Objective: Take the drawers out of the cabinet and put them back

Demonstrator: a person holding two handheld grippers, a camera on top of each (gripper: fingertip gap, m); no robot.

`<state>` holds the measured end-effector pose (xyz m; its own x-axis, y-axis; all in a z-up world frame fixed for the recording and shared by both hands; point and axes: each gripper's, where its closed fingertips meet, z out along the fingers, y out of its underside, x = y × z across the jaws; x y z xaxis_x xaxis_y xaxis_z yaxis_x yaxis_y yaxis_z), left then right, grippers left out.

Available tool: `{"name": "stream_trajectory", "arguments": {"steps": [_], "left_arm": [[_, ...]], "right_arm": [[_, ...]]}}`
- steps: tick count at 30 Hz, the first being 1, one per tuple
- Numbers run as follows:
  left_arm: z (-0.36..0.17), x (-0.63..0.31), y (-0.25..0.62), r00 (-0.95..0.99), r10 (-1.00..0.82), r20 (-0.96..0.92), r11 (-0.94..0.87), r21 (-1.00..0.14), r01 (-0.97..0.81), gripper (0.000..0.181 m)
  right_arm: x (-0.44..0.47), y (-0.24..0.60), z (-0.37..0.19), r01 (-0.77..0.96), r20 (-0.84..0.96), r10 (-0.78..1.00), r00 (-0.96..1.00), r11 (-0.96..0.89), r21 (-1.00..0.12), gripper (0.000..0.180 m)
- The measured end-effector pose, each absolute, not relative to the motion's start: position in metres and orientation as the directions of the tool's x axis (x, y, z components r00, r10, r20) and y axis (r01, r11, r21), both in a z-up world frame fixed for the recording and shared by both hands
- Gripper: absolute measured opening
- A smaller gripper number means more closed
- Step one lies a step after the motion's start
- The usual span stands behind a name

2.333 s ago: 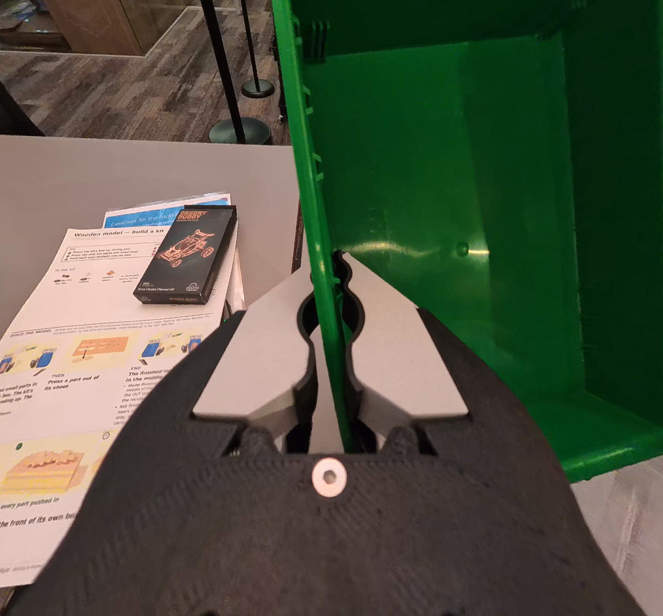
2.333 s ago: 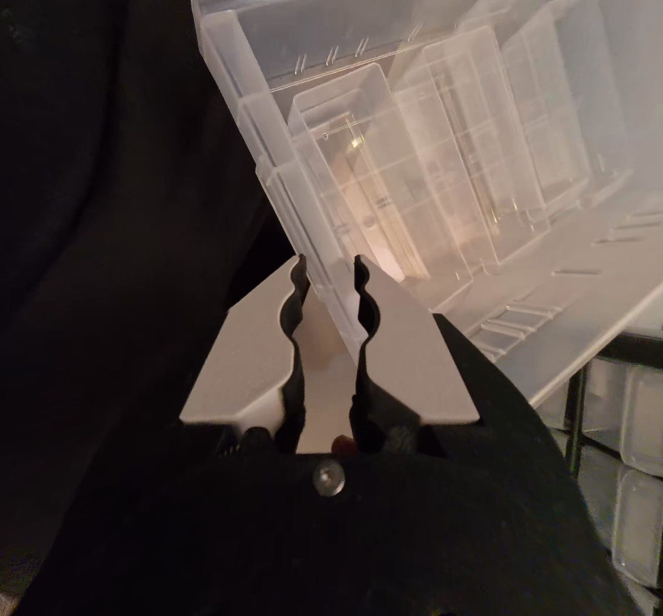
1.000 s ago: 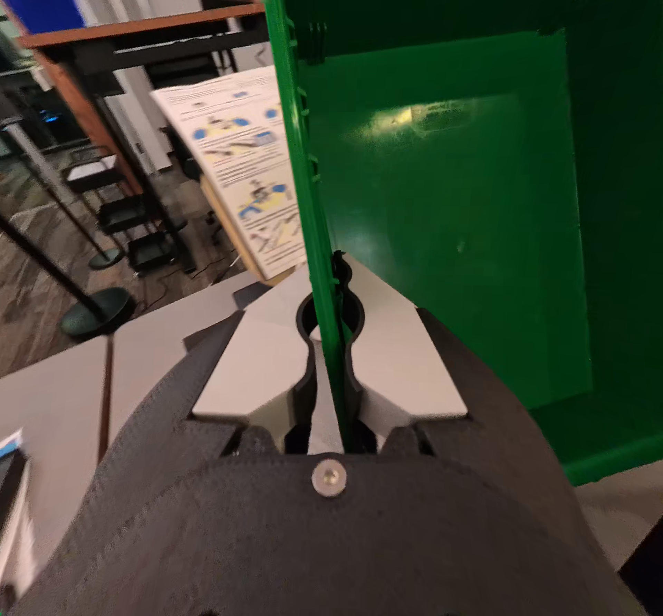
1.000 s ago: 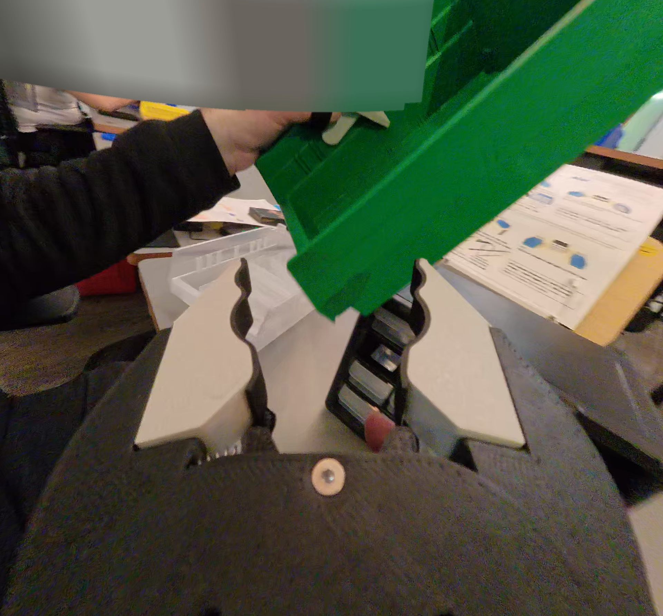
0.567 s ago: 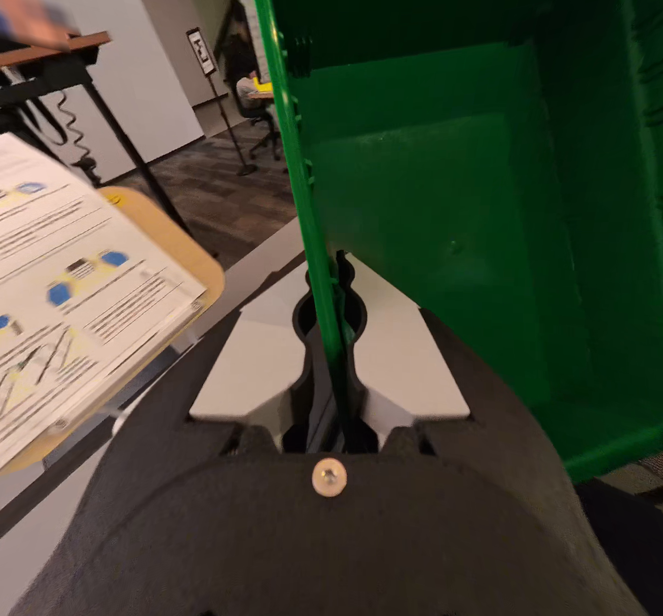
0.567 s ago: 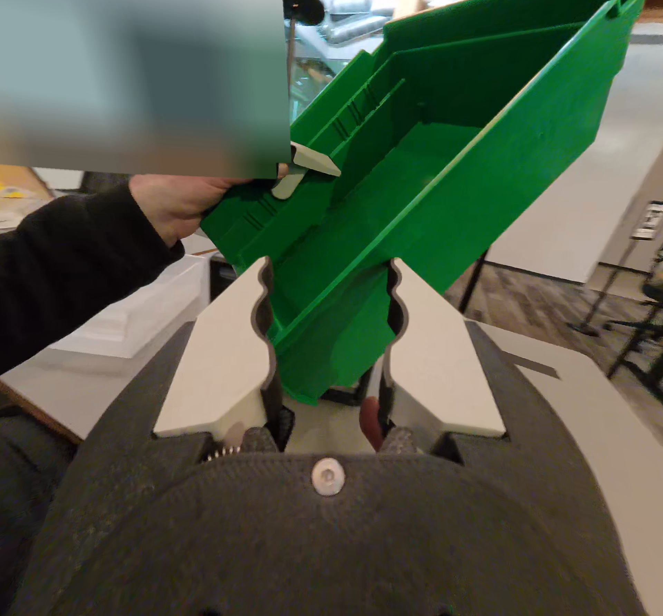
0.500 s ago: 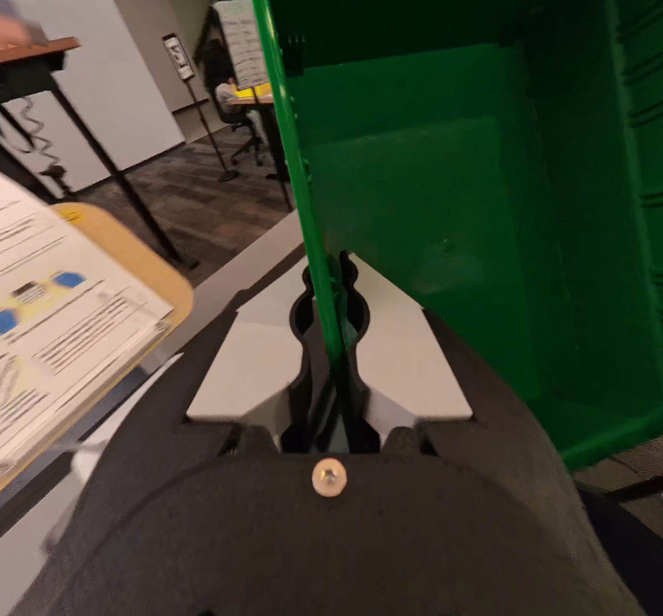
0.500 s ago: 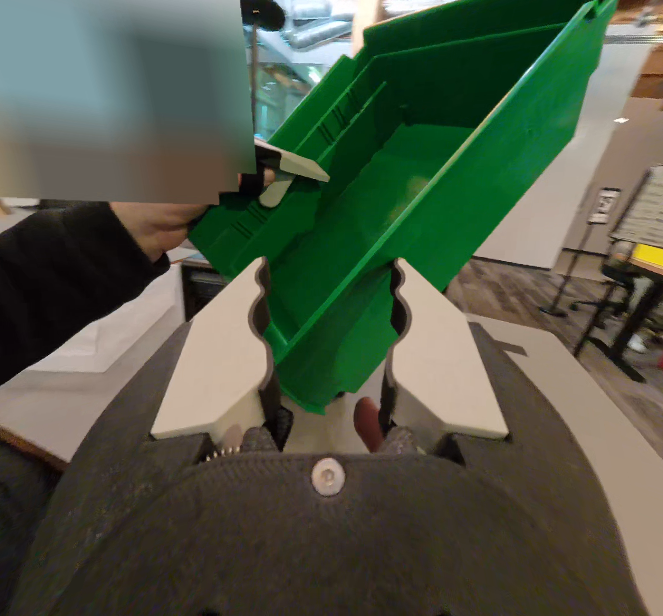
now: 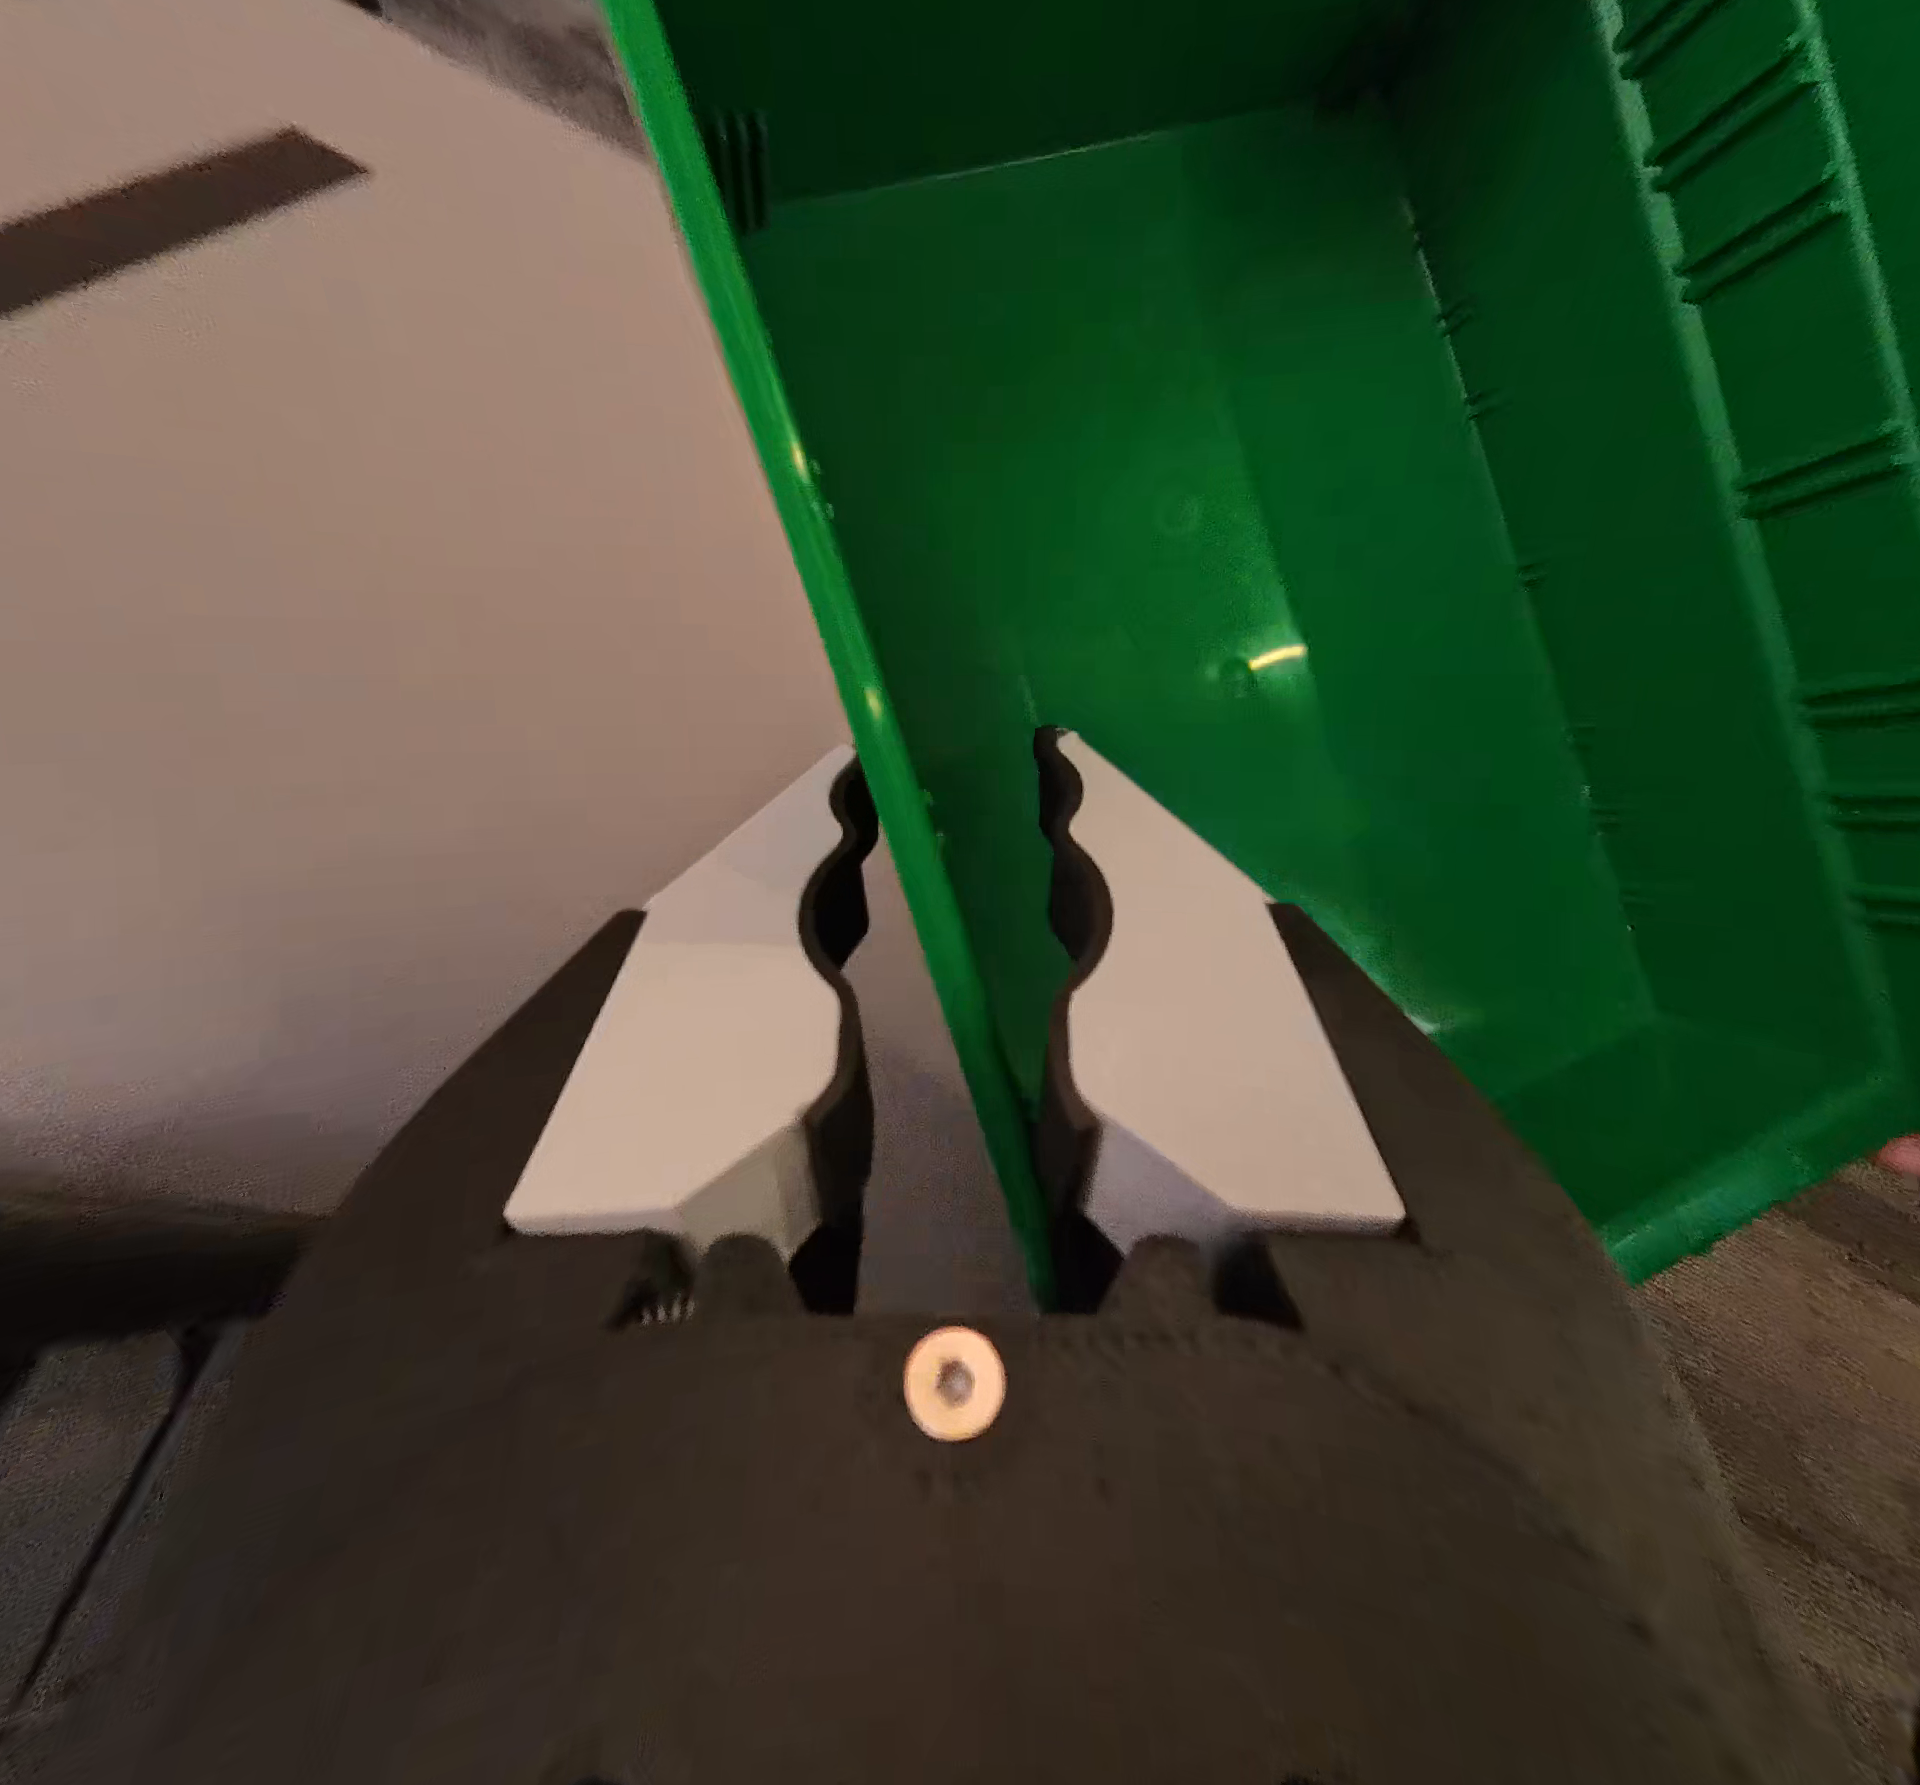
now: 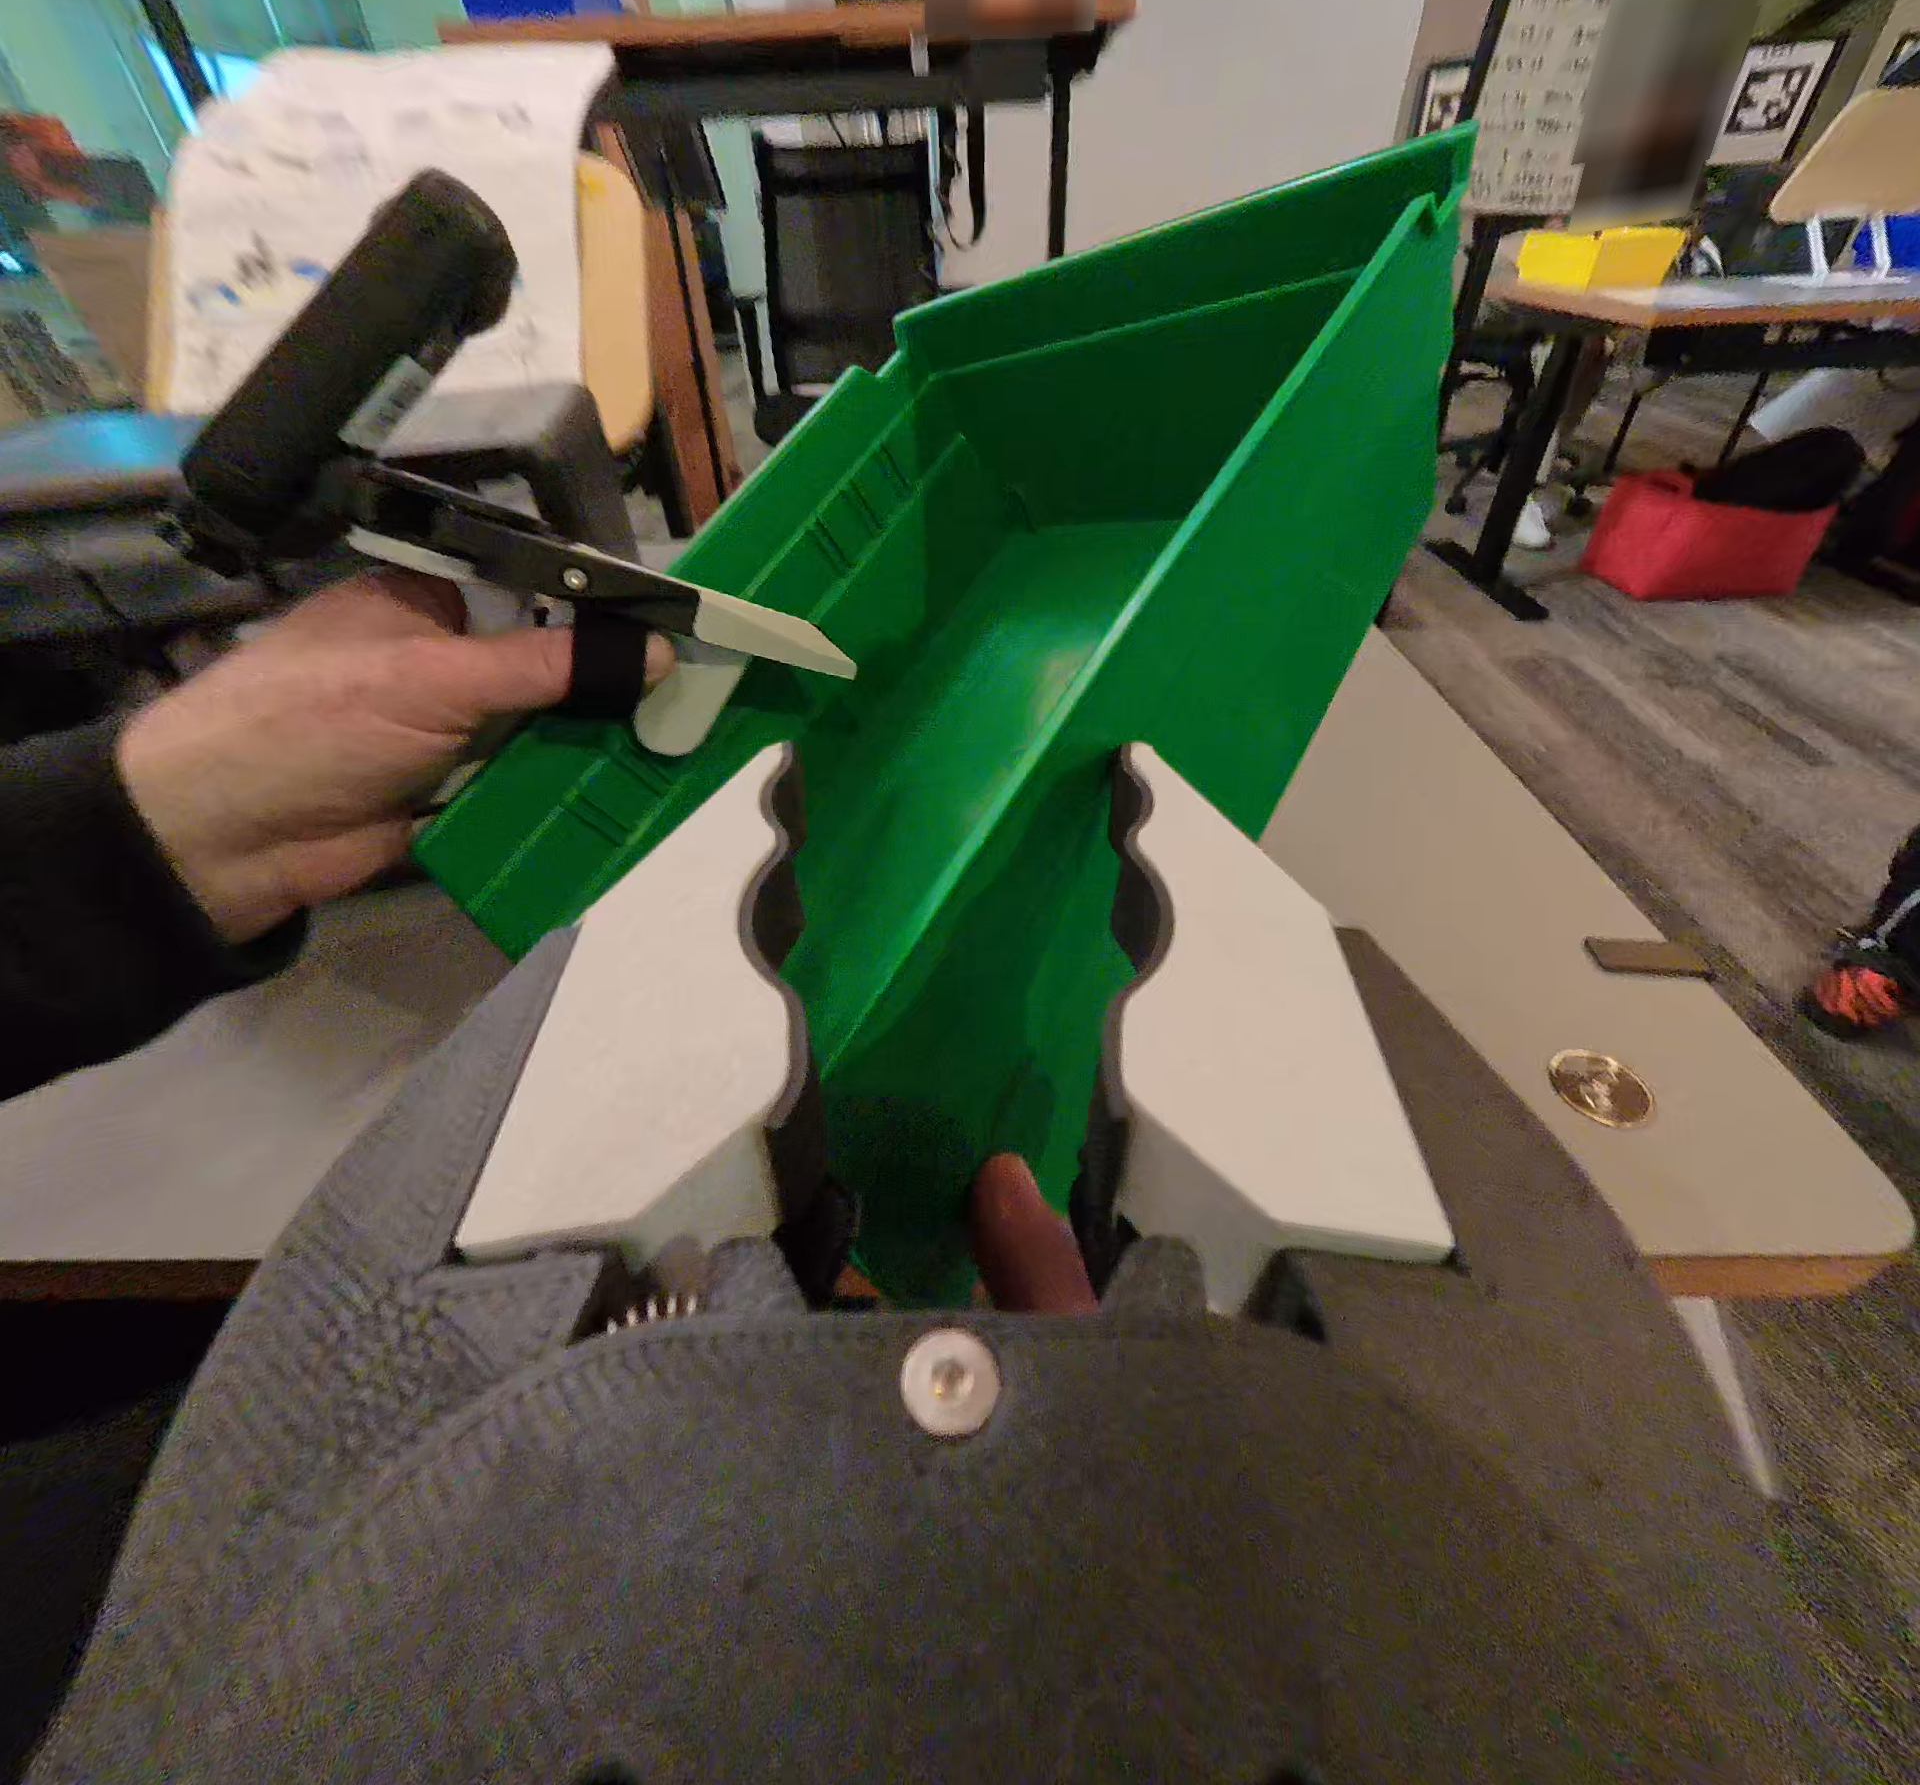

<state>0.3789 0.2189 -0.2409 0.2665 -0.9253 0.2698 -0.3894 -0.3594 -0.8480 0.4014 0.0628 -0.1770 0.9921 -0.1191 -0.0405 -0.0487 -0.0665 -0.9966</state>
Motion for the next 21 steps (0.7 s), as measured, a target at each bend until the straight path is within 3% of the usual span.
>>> {"name": "stream_trajectory", "arguments": {"steps": [5, 10, 18, 21], "left_arm": [[-0.291, 0.393, 0.212, 0.266, -0.905, 0.331, -0.422, -0.772, -0.475, 0.055], [-0.314, 0.409, 0.216, 0.288, -0.831, 0.476, -0.556, -0.706, -0.438, 0.08], [-0.319, 0.456, 0.226, 0.202, -0.759, 0.619, -0.646, -0.681, -0.345, 0.133], [-0.31, 0.47, 0.238, 0.192, -0.724, 0.662, -0.686, -0.663, -0.299, 0.146]], "right_arm": [[0.439, 0.082, -0.222, -0.132, -0.109, -0.142, 0.984, -0.168, -0.977, 0.058], [0.478, 0.112, -0.248, -0.205, -0.165, -0.179, 0.97, -0.234, -0.95, 0.055], [0.551, 0.167, -0.279, -0.219, -0.155, -0.227, 0.962, -0.293, -0.931, 0.055], [0.577, 0.188, -0.295, -0.29, -0.23, -0.223, 0.947, -0.295, -0.911, 0.053]]}}
